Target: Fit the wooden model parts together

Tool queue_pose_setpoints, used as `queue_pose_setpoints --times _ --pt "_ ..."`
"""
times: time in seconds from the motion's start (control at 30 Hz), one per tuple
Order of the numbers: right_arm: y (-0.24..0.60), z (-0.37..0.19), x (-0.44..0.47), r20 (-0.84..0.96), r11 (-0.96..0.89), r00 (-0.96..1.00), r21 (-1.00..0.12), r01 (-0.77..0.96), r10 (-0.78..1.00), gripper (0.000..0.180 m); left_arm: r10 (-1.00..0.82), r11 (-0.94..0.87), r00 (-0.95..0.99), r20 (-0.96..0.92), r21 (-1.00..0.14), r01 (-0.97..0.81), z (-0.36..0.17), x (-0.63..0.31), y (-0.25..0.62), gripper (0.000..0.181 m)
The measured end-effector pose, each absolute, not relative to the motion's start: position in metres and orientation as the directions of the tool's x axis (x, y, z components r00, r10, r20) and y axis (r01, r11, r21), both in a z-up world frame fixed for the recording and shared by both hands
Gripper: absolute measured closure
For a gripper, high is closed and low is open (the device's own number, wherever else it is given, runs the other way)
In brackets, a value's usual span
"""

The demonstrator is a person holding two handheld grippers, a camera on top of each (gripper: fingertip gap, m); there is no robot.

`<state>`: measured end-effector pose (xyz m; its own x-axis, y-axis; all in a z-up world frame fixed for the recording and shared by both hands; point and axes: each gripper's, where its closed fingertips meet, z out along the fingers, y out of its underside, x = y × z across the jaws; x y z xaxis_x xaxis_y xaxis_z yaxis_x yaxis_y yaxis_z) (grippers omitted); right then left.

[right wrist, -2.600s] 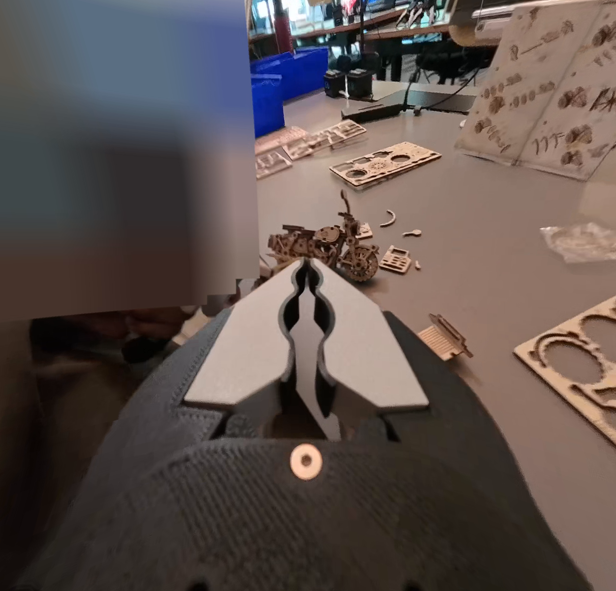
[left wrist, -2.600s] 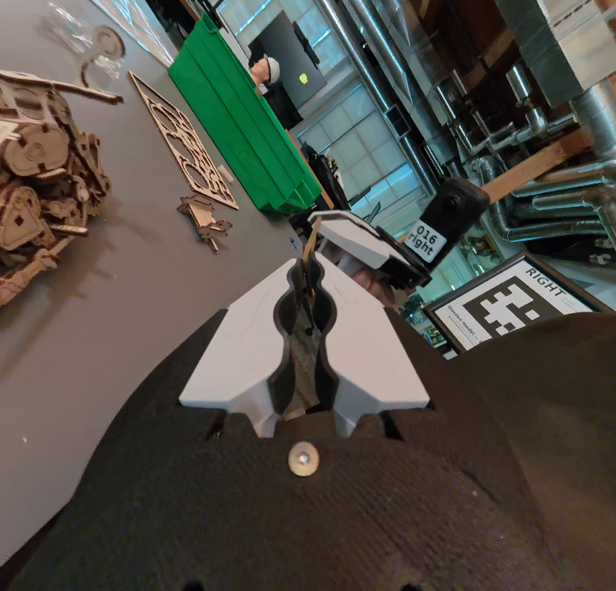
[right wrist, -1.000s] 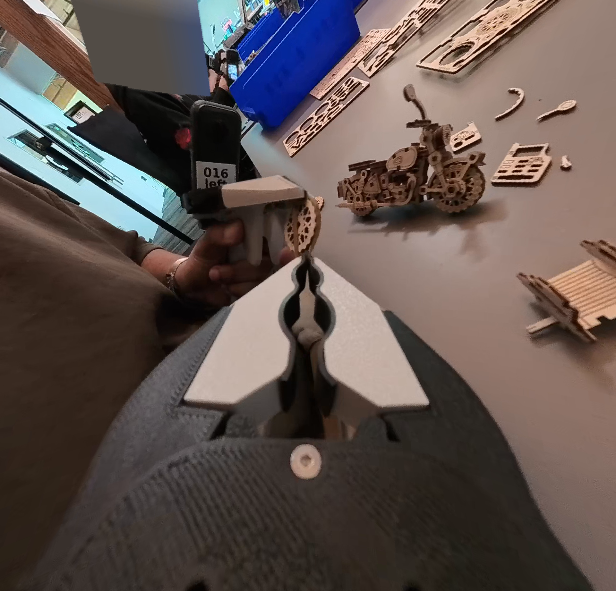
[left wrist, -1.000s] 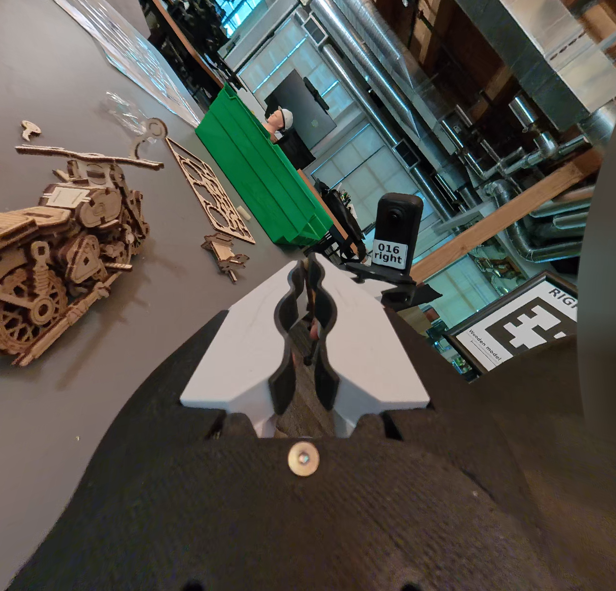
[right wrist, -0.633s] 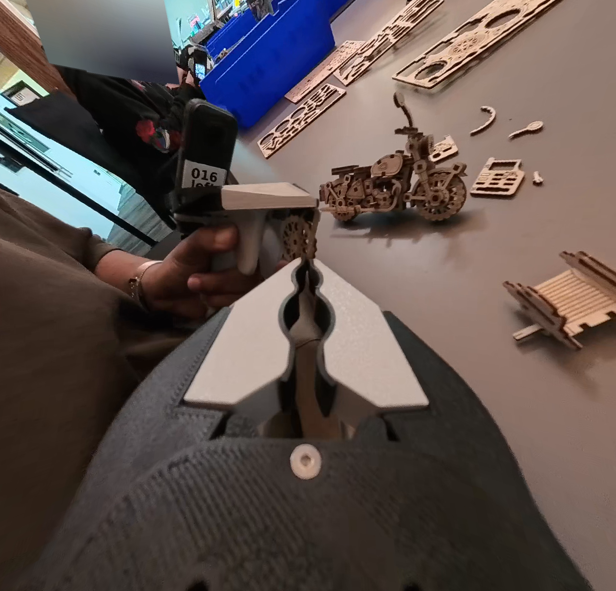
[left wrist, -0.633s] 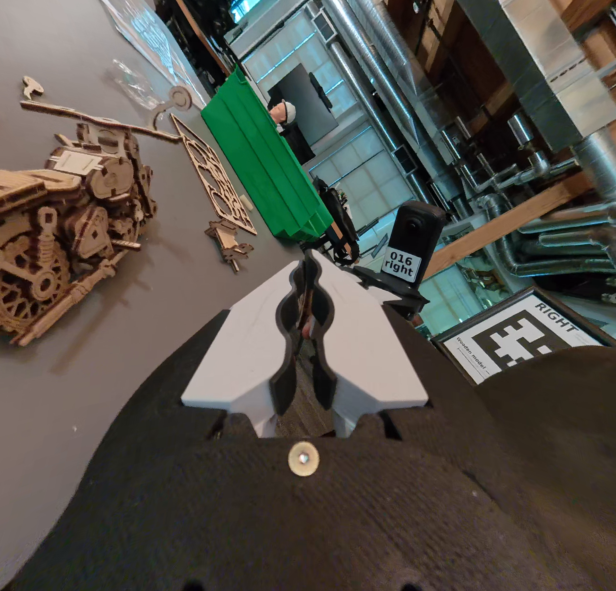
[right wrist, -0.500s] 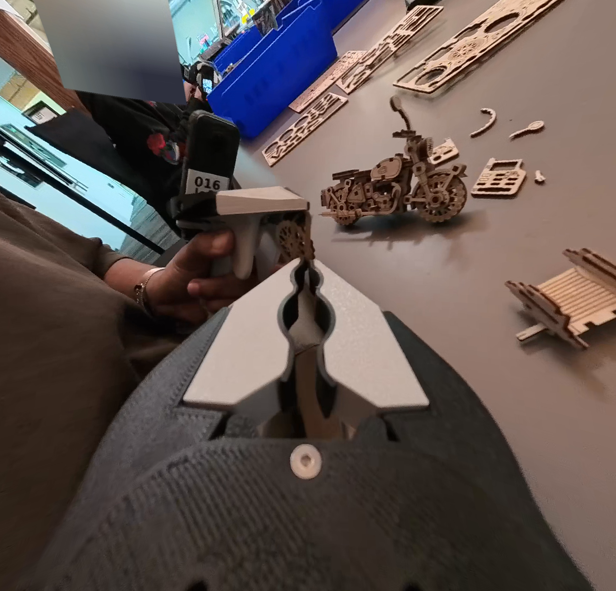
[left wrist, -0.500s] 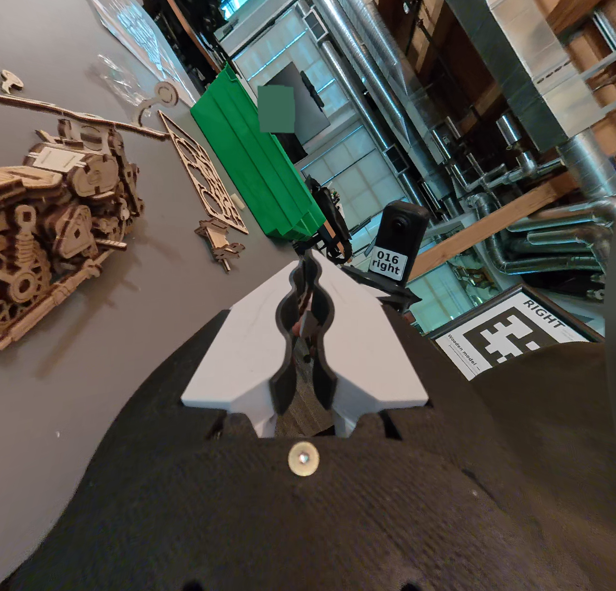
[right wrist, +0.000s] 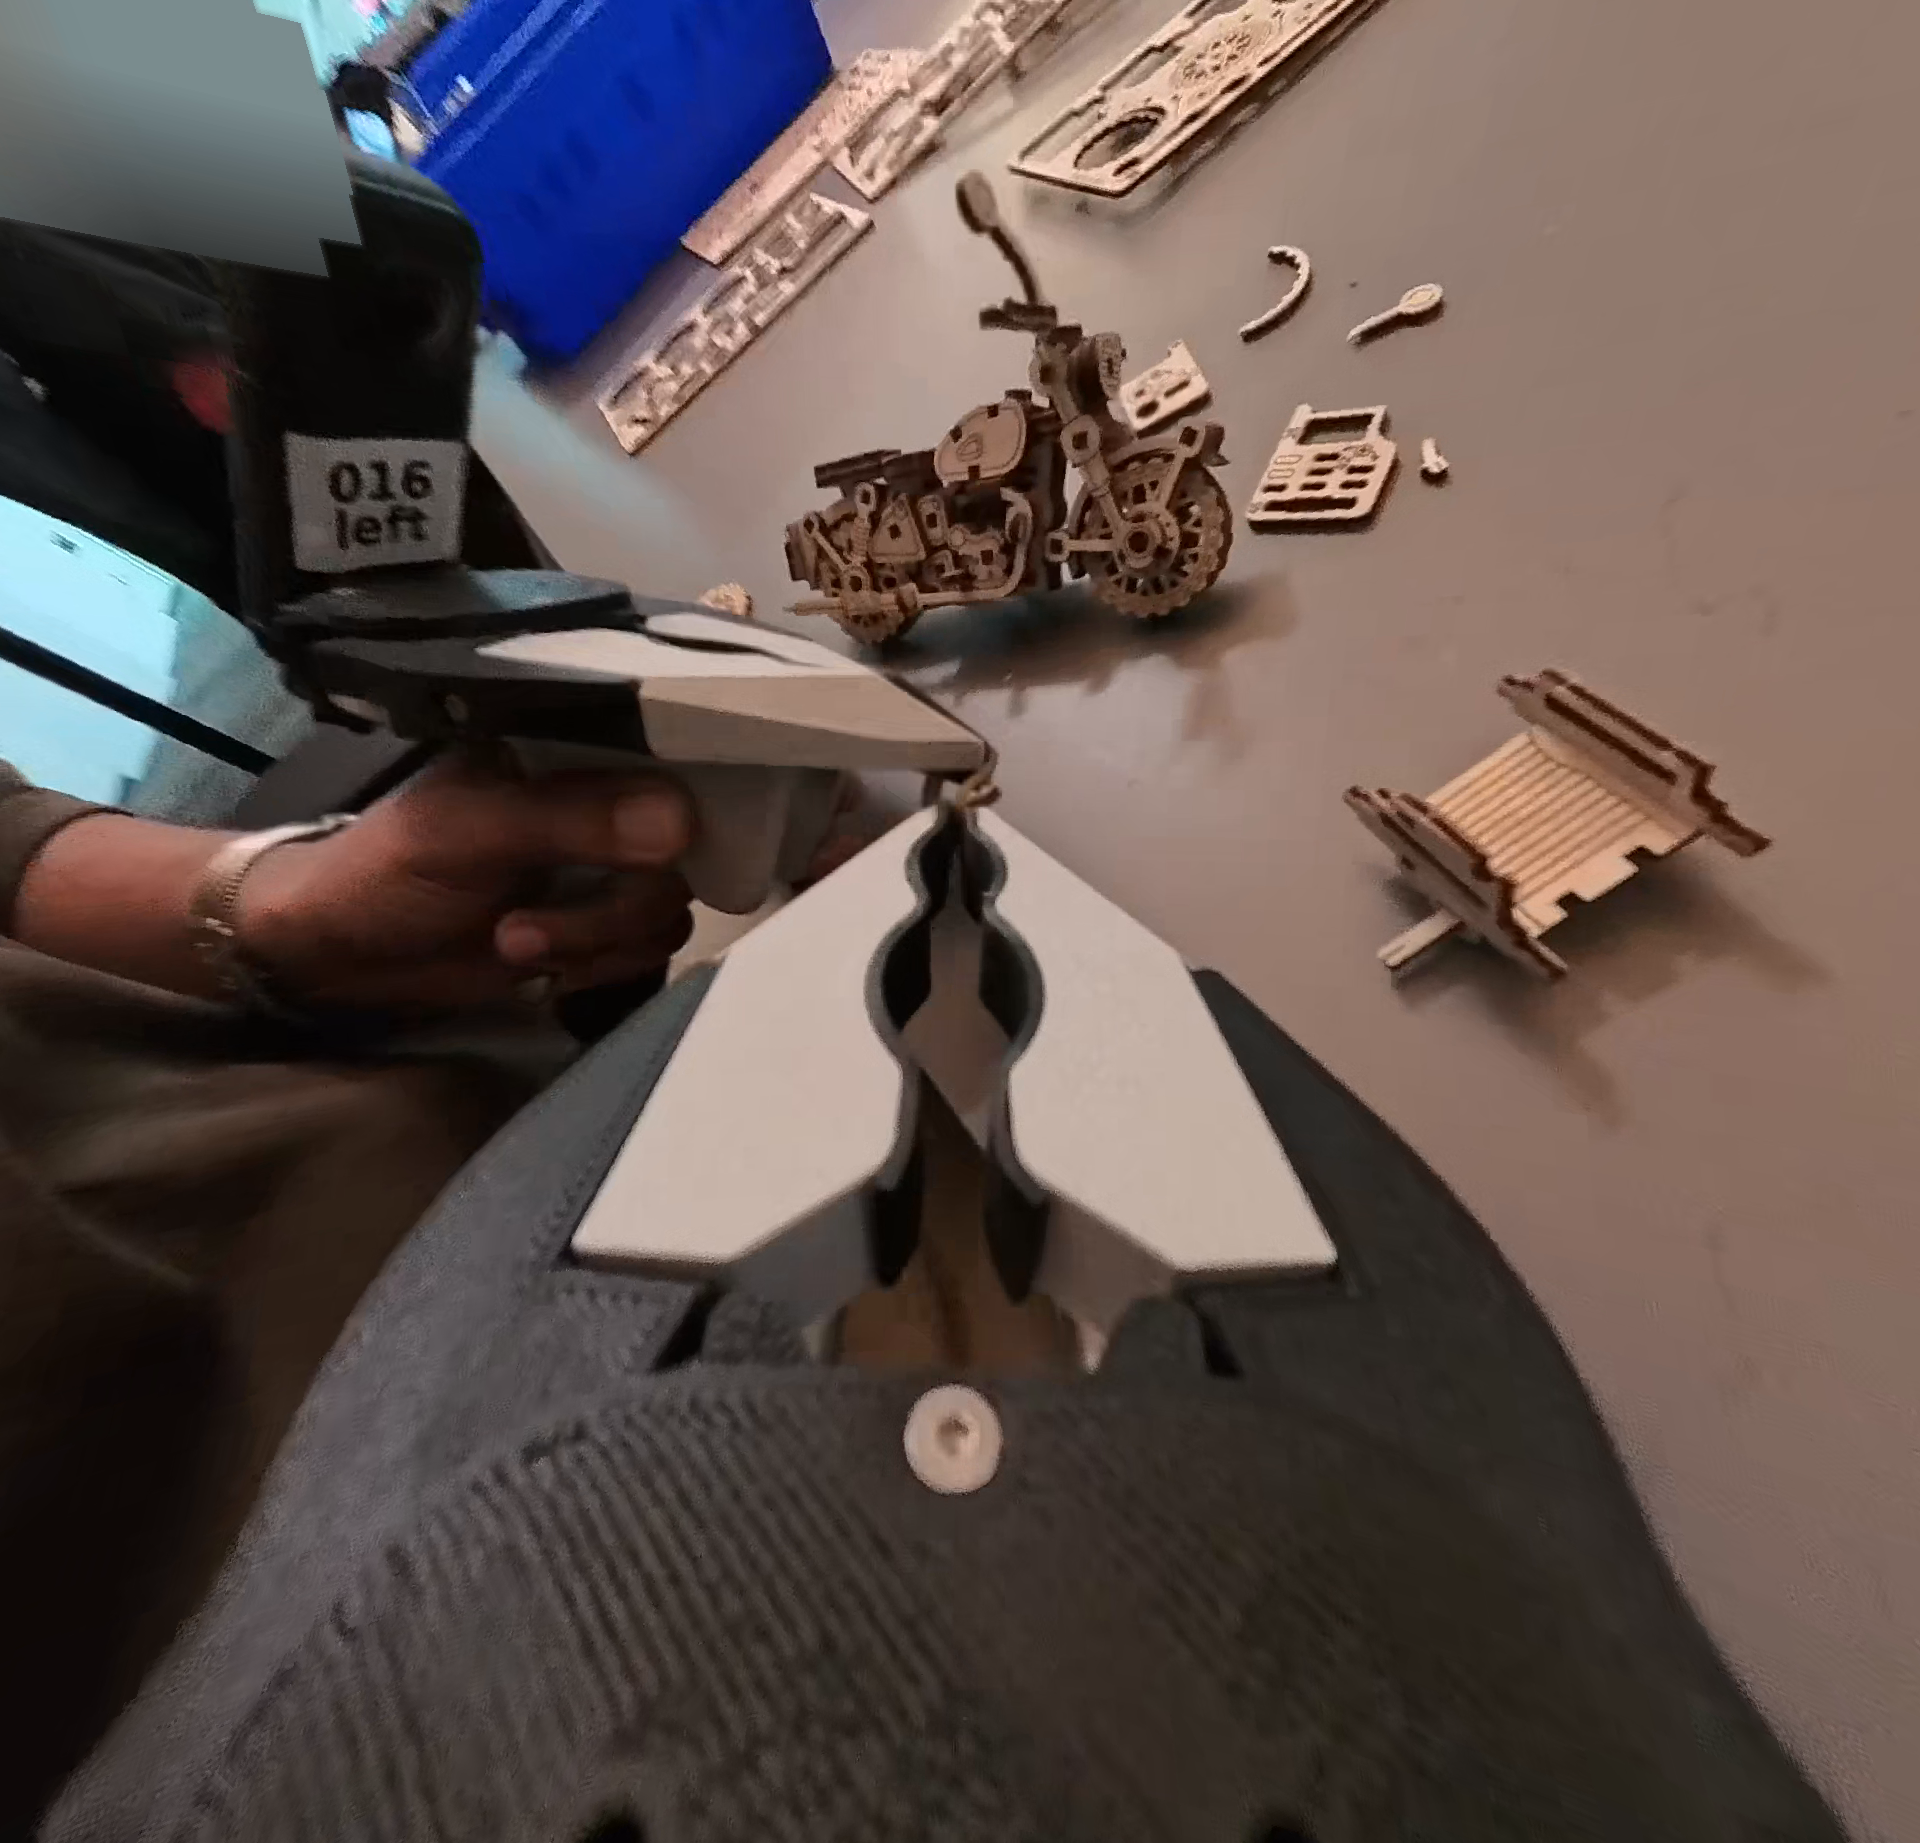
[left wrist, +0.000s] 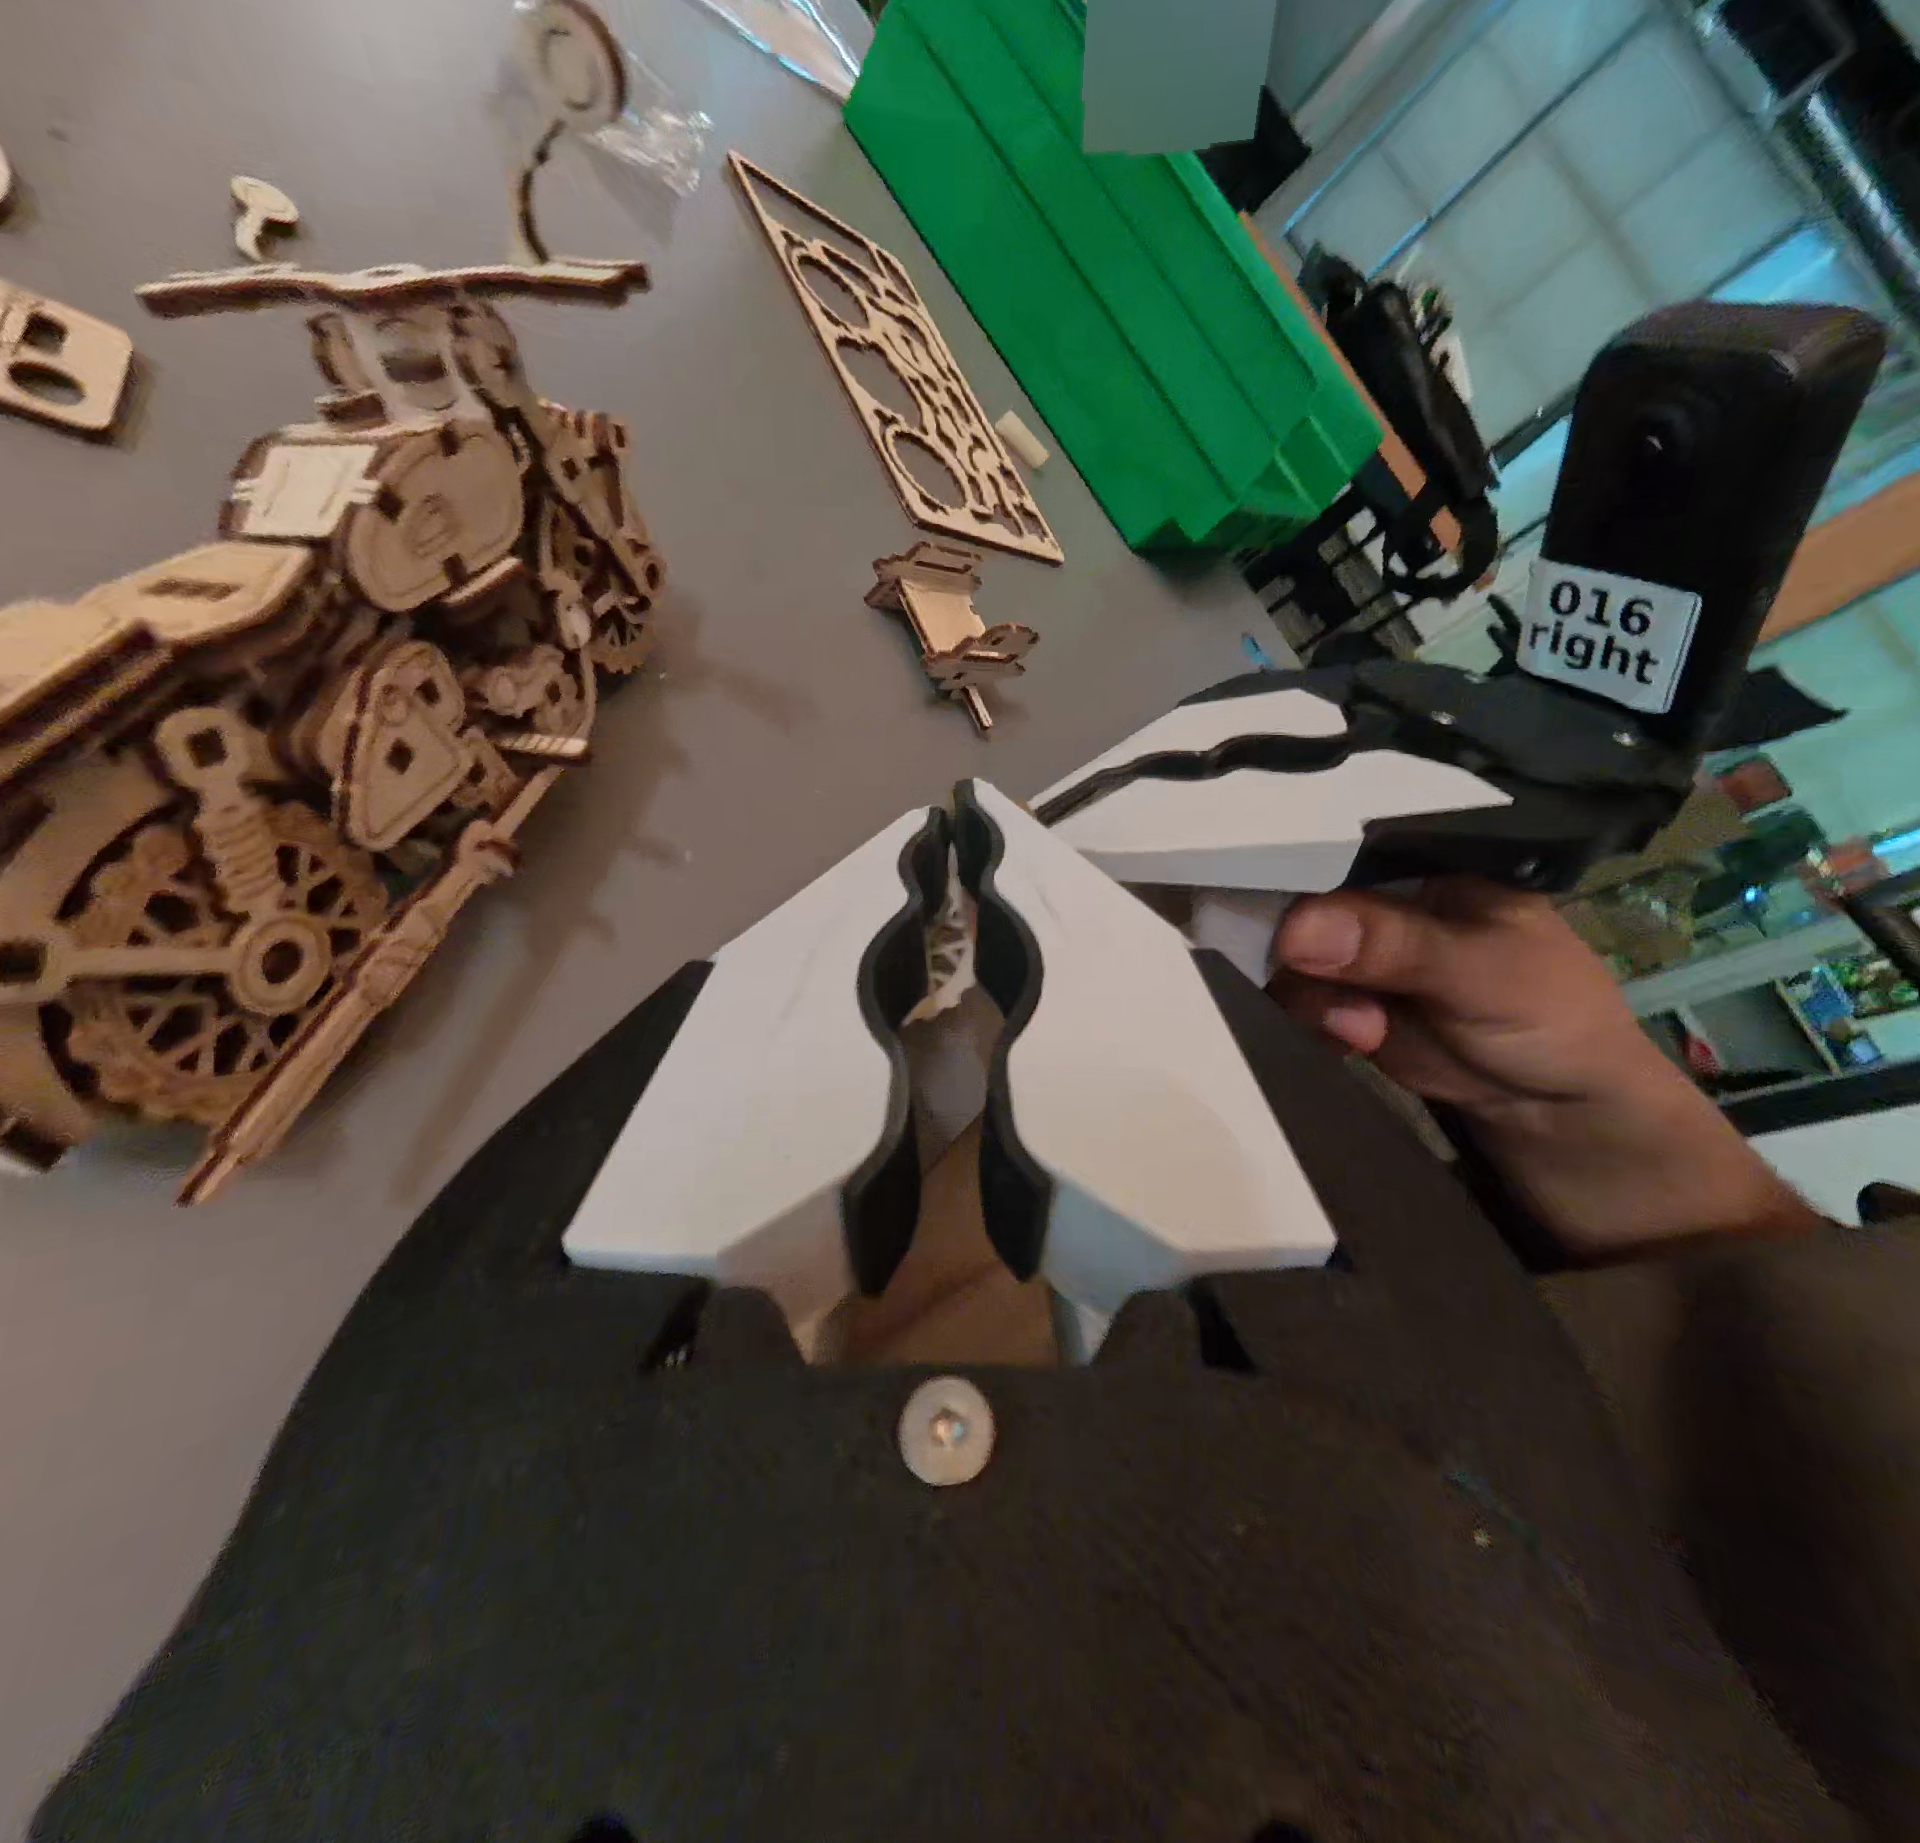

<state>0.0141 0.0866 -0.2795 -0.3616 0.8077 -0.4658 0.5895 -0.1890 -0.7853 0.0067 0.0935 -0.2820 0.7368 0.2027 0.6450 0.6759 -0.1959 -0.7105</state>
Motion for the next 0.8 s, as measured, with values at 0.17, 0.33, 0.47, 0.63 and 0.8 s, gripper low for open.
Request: queue_pose_setpoints --times 0.17,0.33,0.47,0.63,0.8 --pt "0.092 -0.275 0.016 -0.491 -0.221 -0.364 -0.785 0.579 0.792 0.179 0.196 -0.211 0.749 0.633 -0.718 0.663 -0.279 0.003 0.091 0.168" --pt "0.096 -0.284 0.022 -0.427 -0.132 -0.378 -0.787 0.602 0.821 0.179 0.174 -0.262 0.779 0.603 -0.734 0.627 -0.276 0.001 0.079 0.16" --pt "0.084 -0.287 0.025 -0.454 -0.122 -0.406 -0.772 0.624 0.793 0.178 0.189 -0.387 0.902 0.387 -0.815 0.431 -0.285 0.001 0.075 0.156" --pt "0.083 -0.297 0.025 -0.342 -0.006 -0.423 -0.783 0.622 0.839 0.174 0.182 -0.453 0.975 0.126 -0.87 0.197 -0.286 0.007 0.071 0.149" --pt "0.074 -0.295 0.021 -0.34 -0.009 -0.429 -0.792 0.61 0.837 0.165 0.166 -0.457 0.948 0.273 -0.83 0.319 -0.291 0.02 0.069 0.145"
